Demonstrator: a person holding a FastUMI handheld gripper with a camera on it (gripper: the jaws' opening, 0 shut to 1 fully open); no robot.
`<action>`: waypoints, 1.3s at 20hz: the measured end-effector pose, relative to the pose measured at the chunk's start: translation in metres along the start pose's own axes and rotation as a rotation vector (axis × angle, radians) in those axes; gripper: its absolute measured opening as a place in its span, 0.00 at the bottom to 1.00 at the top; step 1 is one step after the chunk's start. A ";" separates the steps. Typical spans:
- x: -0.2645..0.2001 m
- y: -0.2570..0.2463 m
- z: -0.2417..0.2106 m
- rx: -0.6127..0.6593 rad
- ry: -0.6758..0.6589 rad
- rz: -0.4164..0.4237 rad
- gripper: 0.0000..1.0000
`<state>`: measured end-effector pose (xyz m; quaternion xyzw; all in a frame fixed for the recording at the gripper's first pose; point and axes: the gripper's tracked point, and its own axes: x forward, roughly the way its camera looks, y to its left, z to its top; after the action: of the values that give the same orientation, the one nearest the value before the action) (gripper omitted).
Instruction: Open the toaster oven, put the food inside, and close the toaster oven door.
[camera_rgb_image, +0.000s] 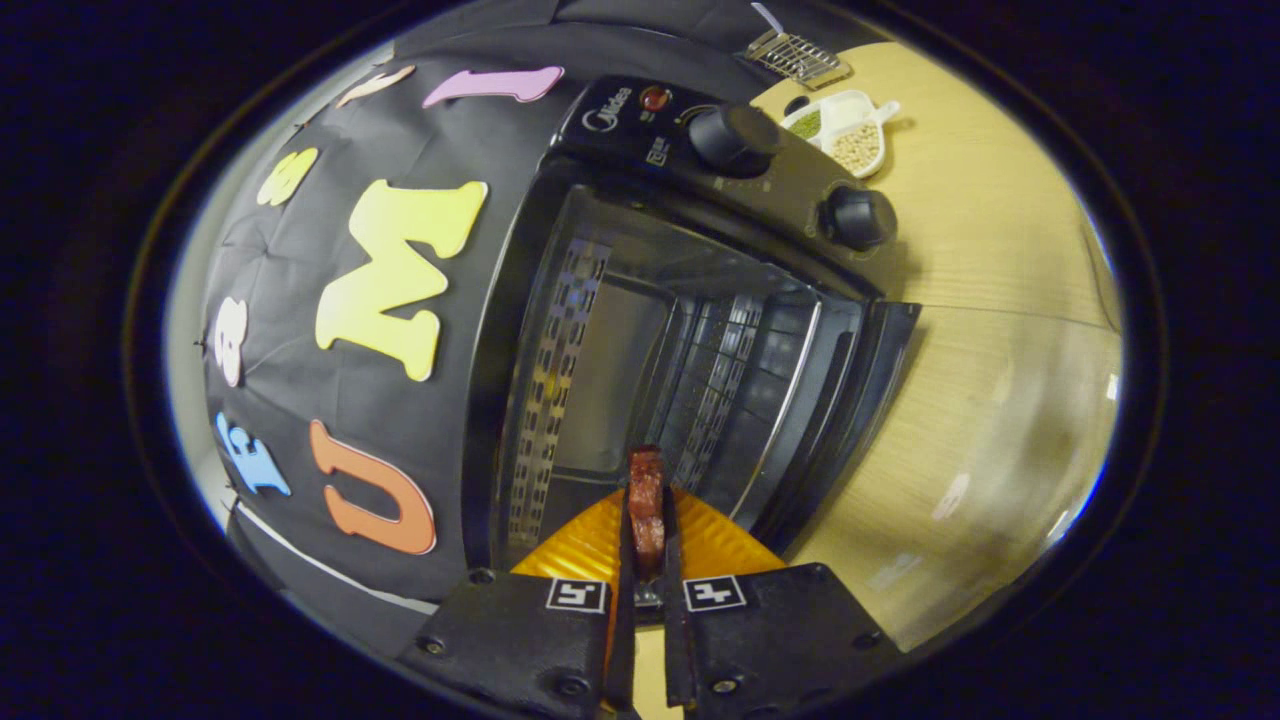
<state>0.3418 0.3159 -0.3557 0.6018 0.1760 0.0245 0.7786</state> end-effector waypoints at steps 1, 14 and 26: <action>0.007 0.000 0.001 -0.009 -0.012 -0.015 0.15; 0.019 -0.023 -0.007 -0.506 0.025 -0.172 0.60; -0.037 -0.006 0.007 -0.943 0.058 -0.234 1.00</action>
<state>0.3087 0.2983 -0.3504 0.1585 0.2340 0.0305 0.9588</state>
